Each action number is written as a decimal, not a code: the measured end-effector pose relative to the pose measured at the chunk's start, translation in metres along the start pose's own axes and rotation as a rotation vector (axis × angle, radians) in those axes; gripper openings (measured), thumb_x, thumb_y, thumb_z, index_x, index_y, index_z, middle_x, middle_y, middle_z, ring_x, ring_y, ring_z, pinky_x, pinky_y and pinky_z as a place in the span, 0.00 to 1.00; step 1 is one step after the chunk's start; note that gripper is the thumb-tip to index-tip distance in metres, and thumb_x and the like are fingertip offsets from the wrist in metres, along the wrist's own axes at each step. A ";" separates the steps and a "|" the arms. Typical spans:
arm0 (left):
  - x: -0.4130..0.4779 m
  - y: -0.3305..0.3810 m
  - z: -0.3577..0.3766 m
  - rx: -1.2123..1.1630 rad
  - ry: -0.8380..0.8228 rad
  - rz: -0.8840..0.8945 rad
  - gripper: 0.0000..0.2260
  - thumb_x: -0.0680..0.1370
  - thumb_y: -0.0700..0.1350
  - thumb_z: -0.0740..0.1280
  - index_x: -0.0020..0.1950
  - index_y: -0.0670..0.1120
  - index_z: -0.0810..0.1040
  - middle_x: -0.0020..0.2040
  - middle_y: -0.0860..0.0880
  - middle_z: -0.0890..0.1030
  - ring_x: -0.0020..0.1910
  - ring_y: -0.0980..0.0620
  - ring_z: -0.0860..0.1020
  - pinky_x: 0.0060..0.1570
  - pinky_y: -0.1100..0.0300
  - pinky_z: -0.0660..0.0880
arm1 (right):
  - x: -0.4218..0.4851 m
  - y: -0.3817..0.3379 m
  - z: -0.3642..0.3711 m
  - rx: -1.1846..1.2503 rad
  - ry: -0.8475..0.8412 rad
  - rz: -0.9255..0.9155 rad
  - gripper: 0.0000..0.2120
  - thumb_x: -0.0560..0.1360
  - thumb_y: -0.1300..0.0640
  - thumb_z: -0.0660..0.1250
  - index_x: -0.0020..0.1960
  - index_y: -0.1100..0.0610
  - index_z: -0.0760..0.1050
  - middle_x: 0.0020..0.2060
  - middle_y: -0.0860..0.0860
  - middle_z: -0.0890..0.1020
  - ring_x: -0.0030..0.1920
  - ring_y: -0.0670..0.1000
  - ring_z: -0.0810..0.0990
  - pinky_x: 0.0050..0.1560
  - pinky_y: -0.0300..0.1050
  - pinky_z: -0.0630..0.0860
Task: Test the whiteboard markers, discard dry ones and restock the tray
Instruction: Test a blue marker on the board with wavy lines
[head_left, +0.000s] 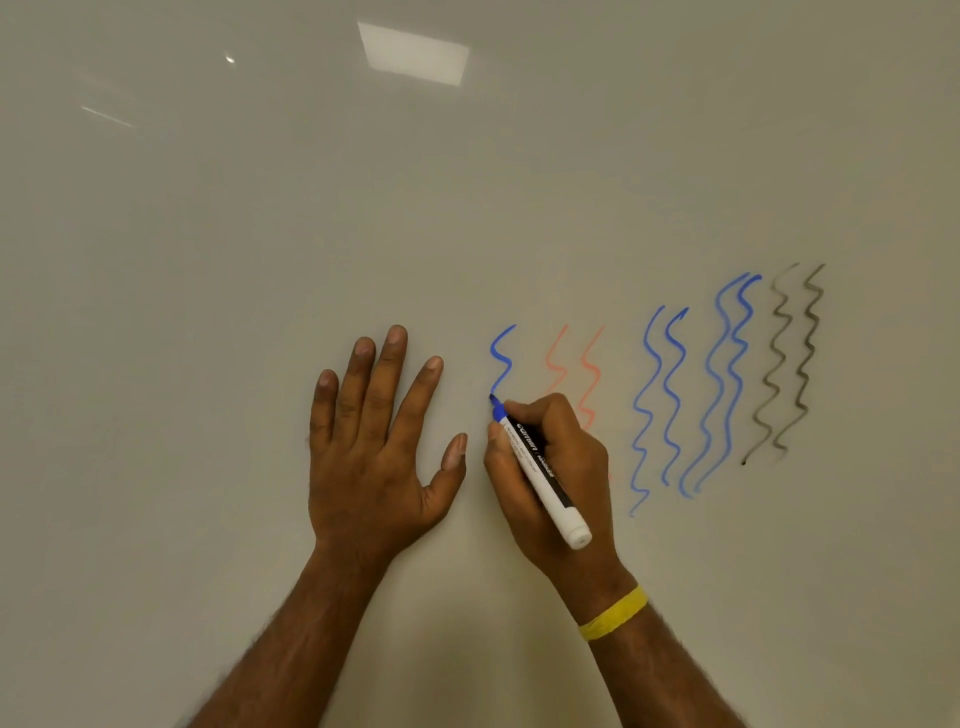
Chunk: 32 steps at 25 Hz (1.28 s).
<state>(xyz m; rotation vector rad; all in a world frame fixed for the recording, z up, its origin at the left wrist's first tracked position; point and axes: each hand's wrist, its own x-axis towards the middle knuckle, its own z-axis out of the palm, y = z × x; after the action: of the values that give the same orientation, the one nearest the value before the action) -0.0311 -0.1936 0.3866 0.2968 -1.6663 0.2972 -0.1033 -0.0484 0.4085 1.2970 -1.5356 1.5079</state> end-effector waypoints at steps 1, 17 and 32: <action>0.000 -0.001 0.000 -0.001 -0.002 0.001 0.30 0.76 0.56 0.65 0.75 0.46 0.67 0.77 0.42 0.62 0.78 0.42 0.58 0.75 0.43 0.54 | -0.005 0.002 0.000 -0.009 0.012 0.016 0.06 0.75 0.51 0.66 0.51 0.51 0.74 0.37 0.42 0.79 0.35 0.45 0.79 0.34 0.46 0.77; -0.009 -0.003 0.001 0.010 0.022 -0.016 0.28 0.77 0.55 0.64 0.74 0.45 0.69 0.77 0.43 0.63 0.77 0.42 0.59 0.75 0.42 0.55 | -0.088 0.042 -0.025 -0.072 -0.080 0.199 0.03 0.74 0.48 0.65 0.47 0.44 0.72 0.34 0.42 0.78 0.31 0.43 0.77 0.32 0.41 0.74; -0.014 -0.003 -0.002 0.018 0.007 -0.026 0.28 0.77 0.55 0.65 0.75 0.46 0.68 0.77 0.43 0.63 0.78 0.42 0.59 0.75 0.42 0.56 | 0.001 0.002 -0.023 0.147 0.157 0.011 0.05 0.72 0.58 0.68 0.47 0.55 0.75 0.33 0.44 0.78 0.31 0.40 0.75 0.34 0.32 0.71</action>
<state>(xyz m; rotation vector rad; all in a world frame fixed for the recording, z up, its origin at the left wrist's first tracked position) -0.0269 -0.1957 0.3729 0.3301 -1.6520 0.2942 -0.1099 -0.0263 0.4127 1.2203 -1.3556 1.7140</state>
